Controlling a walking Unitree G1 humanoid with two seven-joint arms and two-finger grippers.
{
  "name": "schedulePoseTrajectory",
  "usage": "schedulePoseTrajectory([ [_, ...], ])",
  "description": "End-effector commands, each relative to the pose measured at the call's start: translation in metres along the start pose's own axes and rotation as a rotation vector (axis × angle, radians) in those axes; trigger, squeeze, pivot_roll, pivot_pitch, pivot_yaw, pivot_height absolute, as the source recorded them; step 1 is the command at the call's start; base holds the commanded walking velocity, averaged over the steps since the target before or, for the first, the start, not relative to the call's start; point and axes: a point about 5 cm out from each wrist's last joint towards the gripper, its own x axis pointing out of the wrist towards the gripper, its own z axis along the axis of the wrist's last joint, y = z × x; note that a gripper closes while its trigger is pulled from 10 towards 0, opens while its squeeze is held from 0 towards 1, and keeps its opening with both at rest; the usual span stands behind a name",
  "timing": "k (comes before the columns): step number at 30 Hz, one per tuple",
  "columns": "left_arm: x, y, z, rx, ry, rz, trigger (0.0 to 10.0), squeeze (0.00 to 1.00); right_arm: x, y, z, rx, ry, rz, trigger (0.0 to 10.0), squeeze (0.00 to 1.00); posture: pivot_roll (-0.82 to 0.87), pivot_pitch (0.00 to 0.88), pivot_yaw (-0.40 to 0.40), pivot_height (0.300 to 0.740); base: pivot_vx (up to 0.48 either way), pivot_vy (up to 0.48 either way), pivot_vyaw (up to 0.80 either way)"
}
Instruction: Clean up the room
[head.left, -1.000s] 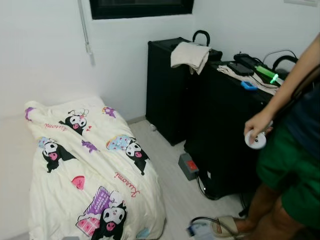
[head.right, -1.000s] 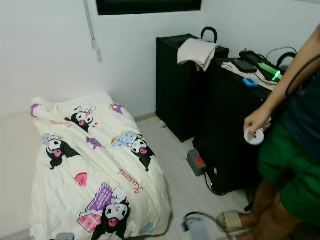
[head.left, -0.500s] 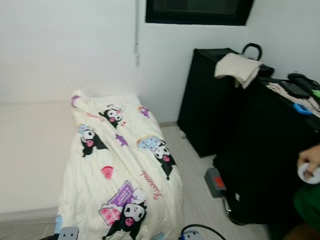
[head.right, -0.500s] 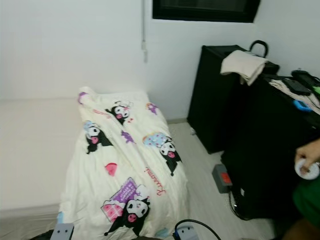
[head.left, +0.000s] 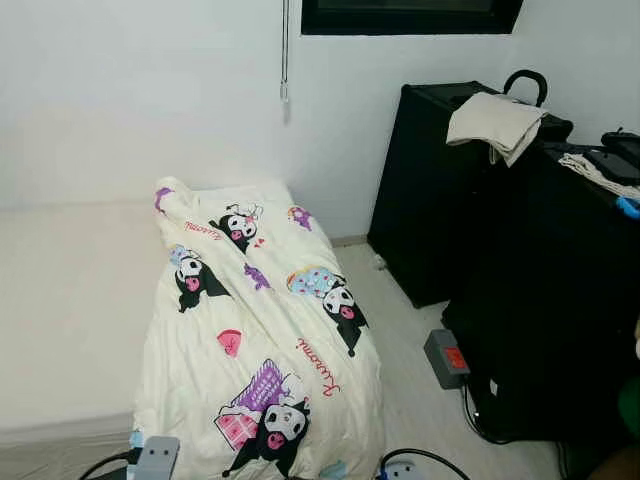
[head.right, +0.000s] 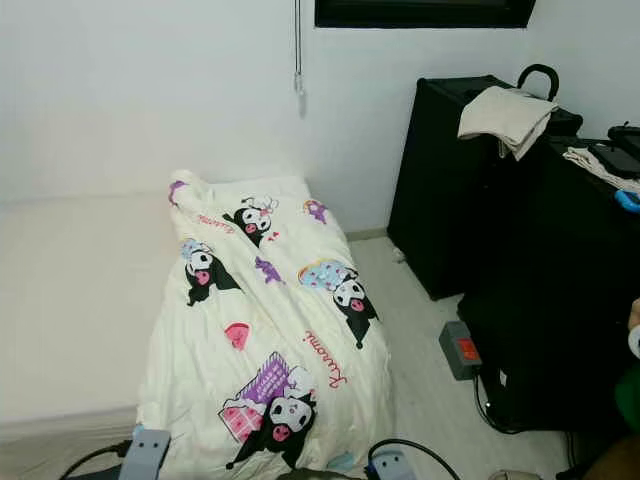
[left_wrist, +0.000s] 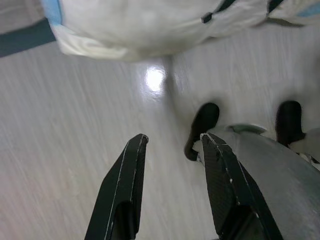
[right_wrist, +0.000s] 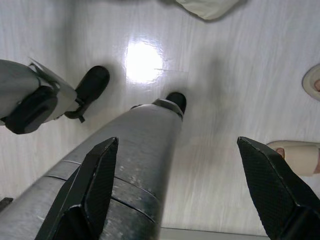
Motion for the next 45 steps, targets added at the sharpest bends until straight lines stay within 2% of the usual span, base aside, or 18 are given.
schedulePoseTrajectory([
  [1,-0.001,-0.002,-0.011,0.009,0.042,-0.006,10.0,0.00,-0.001,-0.003,-0.002,0.016,0.011,-0.004,10.0,0.00,-0.07,0.000,-0.076,0.740,0.000,0.000,0.77],
  [8,-0.003,-0.002,-0.023,0.001,0.077,-0.006,10.0,0.00,-0.001,-0.005,-0.002,0.025,0.017,-0.012,10.0,0.00,-0.07,0.000,-0.067,0.740,0.000,0.000,0.77],
  [13,-0.003,-0.002,-0.023,-0.004,0.079,-0.001,10.0,0.00,-0.001,-0.006,-0.003,0.024,0.021,-0.016,10.0,0.00,-0.07,0.000,-0.068,0.740,0.000,0.000,0.77],
  [16,-0.002,-0.003,-0.022,0.038,0.083,-0.012,10.0,0.00,-0.001,-0.006,-0.005,0.020,0.025,-0.016,10.0,0.00,-0.07,0.000,-0.070,0.740,0.000,-0.465,0.77],
  [23,-0.002,-0.011,-0.024,0.011,0.092,-0.045,10.0,0.00,-0.001,-0.006,-0.007,0.016,0.033,-0.016,10.0,0.00,-0.07,0.000,-0.070,0.740,0.000,-0.133,0.77],
  [39,-0.004,-0.013,-0.031,0.020,0.112,-0.064,10.0,0.00,-0.002,-0.003,-0.020,0.024,0.060,-0.031,10.0,0.00,-0.07,0.000,-0.058,0.740,0.000,0.000,0.77],
  [45,-0.004,-0.013,-0.031,0.032,0.115,-0.078,10.0,0.00,-0.002,-0.006,-0.023,0.030,0.072,-0.069,10.0,0.00,-0.08,0.000,-0.055,0.740,0.000,-0.051,0.00],
])
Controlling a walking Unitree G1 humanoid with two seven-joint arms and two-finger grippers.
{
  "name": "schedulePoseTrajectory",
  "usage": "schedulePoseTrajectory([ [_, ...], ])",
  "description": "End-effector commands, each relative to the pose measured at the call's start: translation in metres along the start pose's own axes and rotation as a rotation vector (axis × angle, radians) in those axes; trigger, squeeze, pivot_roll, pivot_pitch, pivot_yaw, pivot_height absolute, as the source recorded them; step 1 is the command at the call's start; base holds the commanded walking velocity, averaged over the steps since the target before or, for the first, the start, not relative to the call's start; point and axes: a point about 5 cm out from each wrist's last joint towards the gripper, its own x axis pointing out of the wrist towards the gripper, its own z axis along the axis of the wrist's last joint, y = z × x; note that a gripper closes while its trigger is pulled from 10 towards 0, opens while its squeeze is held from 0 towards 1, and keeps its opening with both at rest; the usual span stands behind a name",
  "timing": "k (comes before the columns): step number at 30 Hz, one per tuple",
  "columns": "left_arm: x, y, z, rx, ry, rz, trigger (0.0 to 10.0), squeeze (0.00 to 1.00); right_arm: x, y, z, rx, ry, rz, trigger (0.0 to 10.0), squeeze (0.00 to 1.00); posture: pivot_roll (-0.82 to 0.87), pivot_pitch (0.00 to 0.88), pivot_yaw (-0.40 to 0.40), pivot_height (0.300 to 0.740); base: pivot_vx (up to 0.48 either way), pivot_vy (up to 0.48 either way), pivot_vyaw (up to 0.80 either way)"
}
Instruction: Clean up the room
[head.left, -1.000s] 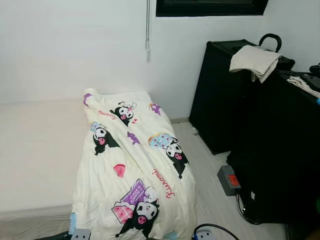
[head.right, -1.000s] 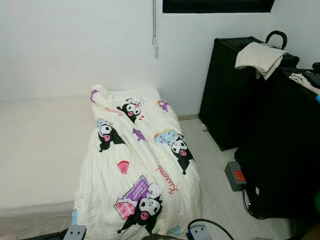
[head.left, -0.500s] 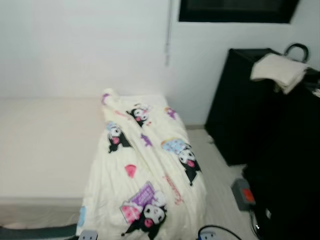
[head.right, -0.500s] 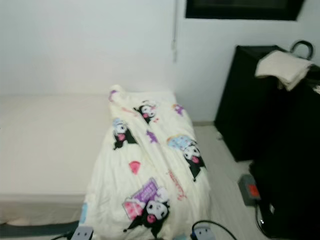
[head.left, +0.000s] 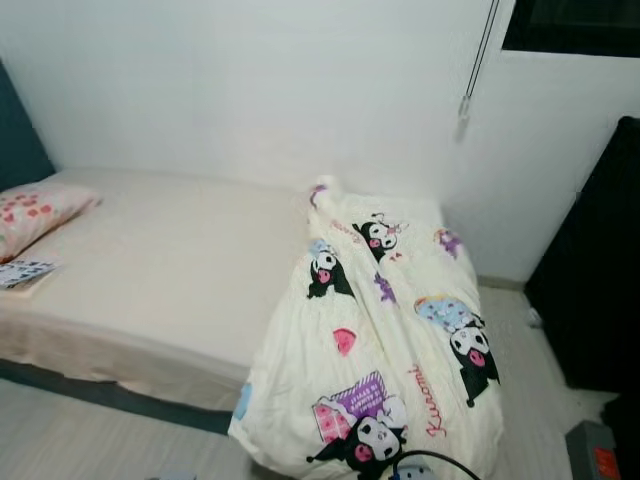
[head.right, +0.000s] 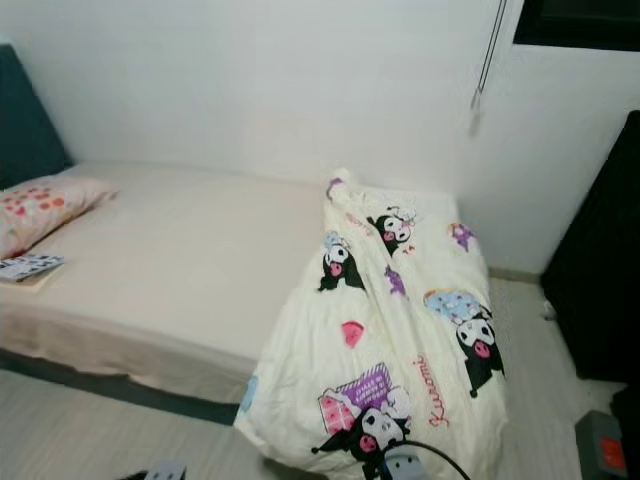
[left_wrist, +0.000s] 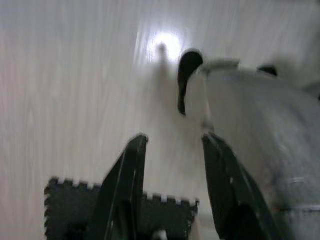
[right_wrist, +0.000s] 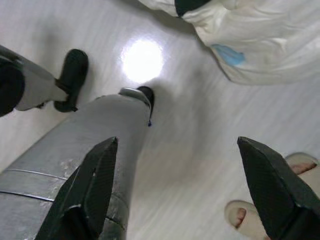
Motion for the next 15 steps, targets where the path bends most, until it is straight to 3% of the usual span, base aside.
schedulePoseTrajectory([
  [1,0.0000,0.0014,0.0025,0.017,0.000,-0.007,10.0,0.00,-0.0001,0.0016,-0.0119,-0.006,0.049,-0.005,10.0,0.00,-0.08,0.000,-0.055,0.740,0.000,-0.326,0.00],
  [15,0.0001,0.0001,0.0024,0.022,0.004,-0.024,10.0,0.00,-0.0009,-0.0024,-0.0131,0.010,0.046,-0.015,10.0,0.00,-0.08,0.000,-0.051,0.740,0.000,-0.411,0.00],
])
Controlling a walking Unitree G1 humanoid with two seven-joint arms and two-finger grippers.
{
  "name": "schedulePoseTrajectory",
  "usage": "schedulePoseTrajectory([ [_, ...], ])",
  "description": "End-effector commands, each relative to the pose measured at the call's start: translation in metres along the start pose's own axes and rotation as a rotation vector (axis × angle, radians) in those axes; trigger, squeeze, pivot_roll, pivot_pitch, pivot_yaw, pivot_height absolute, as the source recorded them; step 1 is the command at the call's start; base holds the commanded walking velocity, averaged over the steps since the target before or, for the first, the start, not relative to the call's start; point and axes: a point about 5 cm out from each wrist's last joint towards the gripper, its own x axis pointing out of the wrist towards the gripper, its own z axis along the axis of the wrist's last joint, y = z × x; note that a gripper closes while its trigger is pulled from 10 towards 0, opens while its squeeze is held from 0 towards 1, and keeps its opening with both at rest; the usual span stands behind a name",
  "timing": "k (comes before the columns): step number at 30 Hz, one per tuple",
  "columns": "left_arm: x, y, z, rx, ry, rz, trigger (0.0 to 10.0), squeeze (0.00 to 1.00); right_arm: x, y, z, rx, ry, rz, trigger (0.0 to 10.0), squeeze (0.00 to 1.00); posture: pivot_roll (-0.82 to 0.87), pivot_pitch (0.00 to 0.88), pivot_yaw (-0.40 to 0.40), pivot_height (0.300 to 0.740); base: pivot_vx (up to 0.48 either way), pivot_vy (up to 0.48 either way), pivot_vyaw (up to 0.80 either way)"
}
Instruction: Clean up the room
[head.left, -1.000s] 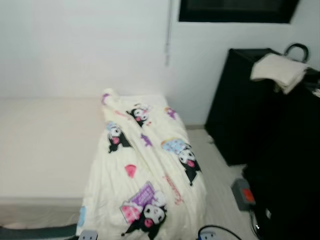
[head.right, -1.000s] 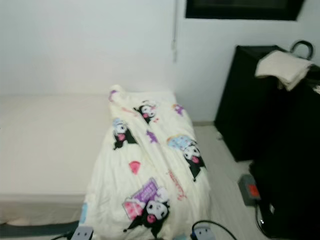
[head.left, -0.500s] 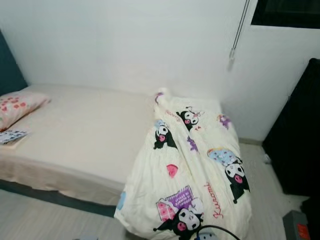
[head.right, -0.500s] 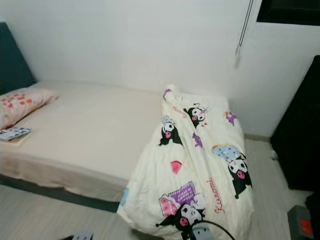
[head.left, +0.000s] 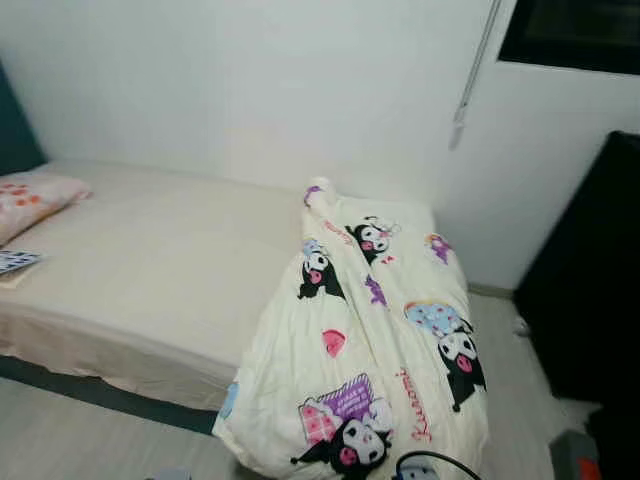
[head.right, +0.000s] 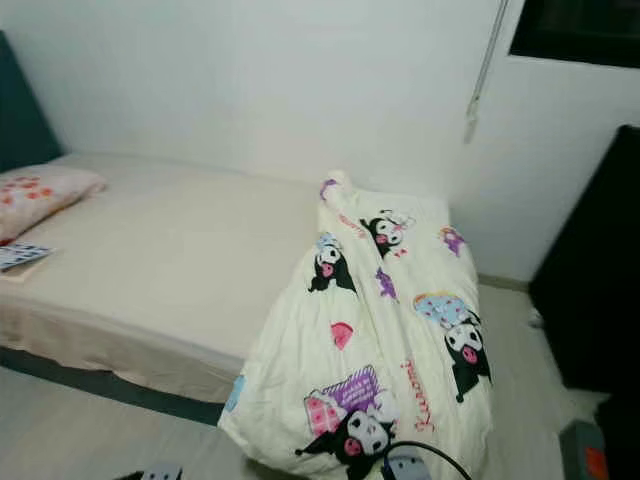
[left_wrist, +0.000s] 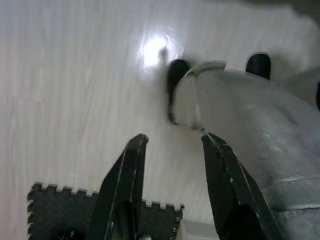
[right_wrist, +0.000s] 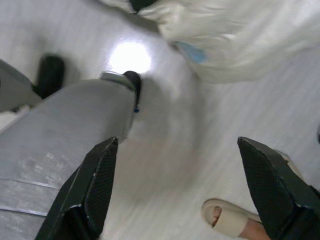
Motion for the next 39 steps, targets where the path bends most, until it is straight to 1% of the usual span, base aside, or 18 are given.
schedulePoseTrajectory([
  [1,0.0002,-0.0013,-0.0001,0.013,0.010,-0.009,10.0,0.00,0.0004,0.0053,-0.0097,0.002,0.041,0.012,10.0,0.00,-0.08,0.000,-0.051,0.740,0.000,-0.424,0.00],
  [14,0.0004,-0.0014,0.0022,0.027,0.007,-0.013,10.0,0.00,0.0006,0.0063,-0.0089,0.004,0.034,0.018,10.0,0.00,-0.09,0.000,-0.048,0.740,0.000,-0.422,0.00],
  [21,0.0005,-0.0018,0.0028,0.031,0.007,-0.015,10.0,0.00,0.0008,0.0070,-0.0060,-0.001,0.033,0.025,10.0,0.00,-0.09,0.000,-0.048,0.740,0.000,-0.421,0.78],
  [25,0.0006,-0.0025,0.0026,0.033,0.009,-0.017,10.0,0.00,0.0008,0.0089,-0.0074,0.009,0.041,0.043,10.0,0.00,-0.10,0.000,-0.041,0.740,0.000,-0.423,0.00],
  [29,0.0008,-0.0036,0.0026,0.034,0.010,-0.019,10.0,0.00,0.0009,0.0114,-0.0090,0.011,0.046,0.061,10.0,0.00,-0.11,0.000,-0.041,0.740,0.000,-0.421,0.80],
  [30,0.0011,-0.0056,0.0026,0.035,0.010,-0.023,10.0,0.00,0.0009,0.0123,-0.0099,-0.003,0.046,0.068,10.0,0.00,-0.11,0.000,-0.038,0.740,0.000,-0.424,0.79],
  [37,0.0014,-0.0090,0.0017,0.042,0.013,-0.031,10.0,0.00,0.0007,0.0114,-0.0105,-0.014,0.050,0.072,10.0,0.00,-0.13,0.000,-0.032,0.740,0.000,-0.422,0.79],
  [39,0.0015,-0.0101,0.0014,0.055,0.016,-0.037,10.0,0.00,0.0005,0.0101,-0.0123,-0.005,0.053,0.062,10.0,0.00,-0.14,0.000,-0.021,0.740,0.000,-0.422,0.79],
])
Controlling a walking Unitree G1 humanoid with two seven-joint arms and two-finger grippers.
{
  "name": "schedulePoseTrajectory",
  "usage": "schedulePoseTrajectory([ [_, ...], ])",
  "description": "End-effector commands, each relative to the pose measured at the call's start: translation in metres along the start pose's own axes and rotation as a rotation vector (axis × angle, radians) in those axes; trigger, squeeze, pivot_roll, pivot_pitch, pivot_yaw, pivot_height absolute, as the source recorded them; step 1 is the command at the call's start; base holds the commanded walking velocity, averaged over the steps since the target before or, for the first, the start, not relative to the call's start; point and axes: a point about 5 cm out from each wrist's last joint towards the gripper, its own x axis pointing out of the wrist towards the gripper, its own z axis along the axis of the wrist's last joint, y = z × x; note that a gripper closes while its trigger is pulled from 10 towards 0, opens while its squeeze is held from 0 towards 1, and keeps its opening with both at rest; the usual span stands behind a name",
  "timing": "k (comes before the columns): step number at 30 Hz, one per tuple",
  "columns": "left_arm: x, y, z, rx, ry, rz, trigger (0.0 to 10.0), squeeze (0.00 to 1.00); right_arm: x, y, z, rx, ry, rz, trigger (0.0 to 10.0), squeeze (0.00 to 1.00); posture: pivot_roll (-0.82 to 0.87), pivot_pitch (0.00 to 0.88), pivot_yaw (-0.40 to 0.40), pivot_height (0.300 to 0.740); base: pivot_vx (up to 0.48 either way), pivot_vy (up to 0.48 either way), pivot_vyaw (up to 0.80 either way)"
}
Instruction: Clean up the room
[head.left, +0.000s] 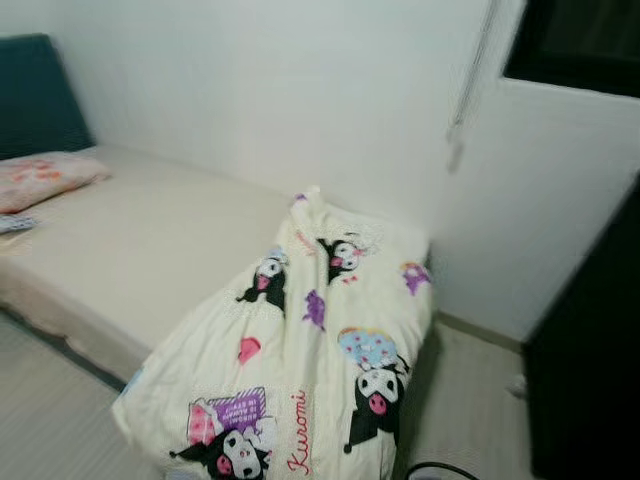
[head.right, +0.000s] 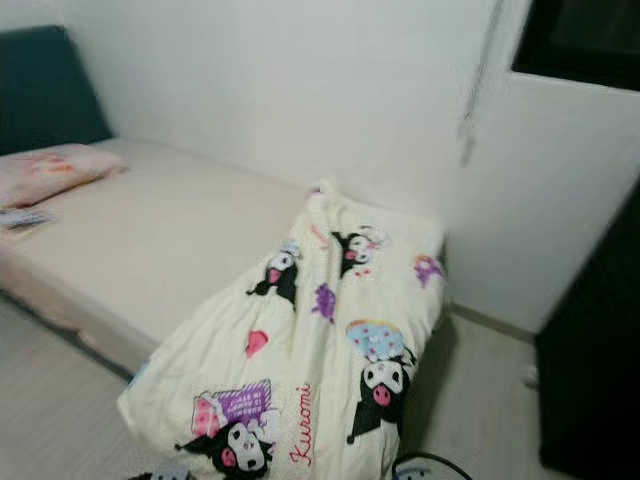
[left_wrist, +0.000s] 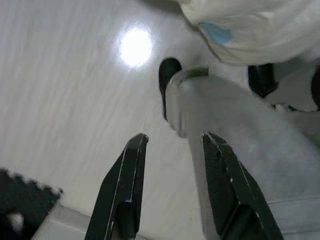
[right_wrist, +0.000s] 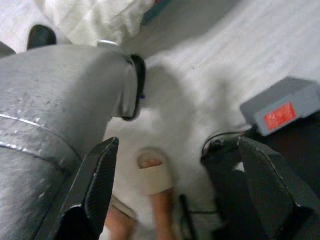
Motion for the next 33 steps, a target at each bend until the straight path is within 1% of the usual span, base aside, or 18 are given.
schedulePoseTrajectory([
  [1,0.000,0.000,0.001,0.026,0.007,-0.003,10.0,0.00,0.002,0.012,0.000,0.014,-0.002,0.039,10.0,0.00,-0.14,0.000,-0.020,0.740,0.000,-0.420,0.80],
  [2,0.000,0.000,0.001,0.026,0.007,-0.003,10.0,0.00,0.002,0.012,0.000,0.014,-0.002,0.039,10.0,0.00,-0.14,0.000,-0.020,0.740,0.000,-0.420,0.80],
  [4,0.000,0.000,0.001,0.030,0.008,-0.004,10.0,0.00,0.002,0.012,-0.002,0.005,0.002,0.034,10.0,0.00,-0.15,0.000,-0.017,0.740,0.000,-0.416,0.00],
  [6,0.000,-0.001,0.001,0.035,0.009,-0.004,10.0,0.00,0.002,0.012,-0.006,0.019,0.002,0.039,10.0,0.00,-0.15,0.000,-0.014,0.740,0.000,-0.418,0.00],
  [15,0.000,0.000,0.002,0.044,0.009,-0.002,10.0,0.00,0.001,0.012,-0.014,0.011,0.016,0.060,10.0,0.00,-0.17,0.000,-0.012,0.740,0.000,-0.421,0.78],
  [26,0.001,-0.002,0.005,0.042,0.003,-0.008,10.0,0.00,0.001,0.012,-0.013,0.016,0.010,0.061,10.0,0.00,-0.17,0.000,-0.015,0.740,0.000,-0.422,0.78],
  [33,0.001,-0.002,0.006,0.044,0.002,-0.010,10.0,0.00,0.002,0.015,-0.009,0.012,-0.014,0.063,10.0,0.00,-0.17,0.000,-0.013,0.740,0.000,-0.420,0.78],
])
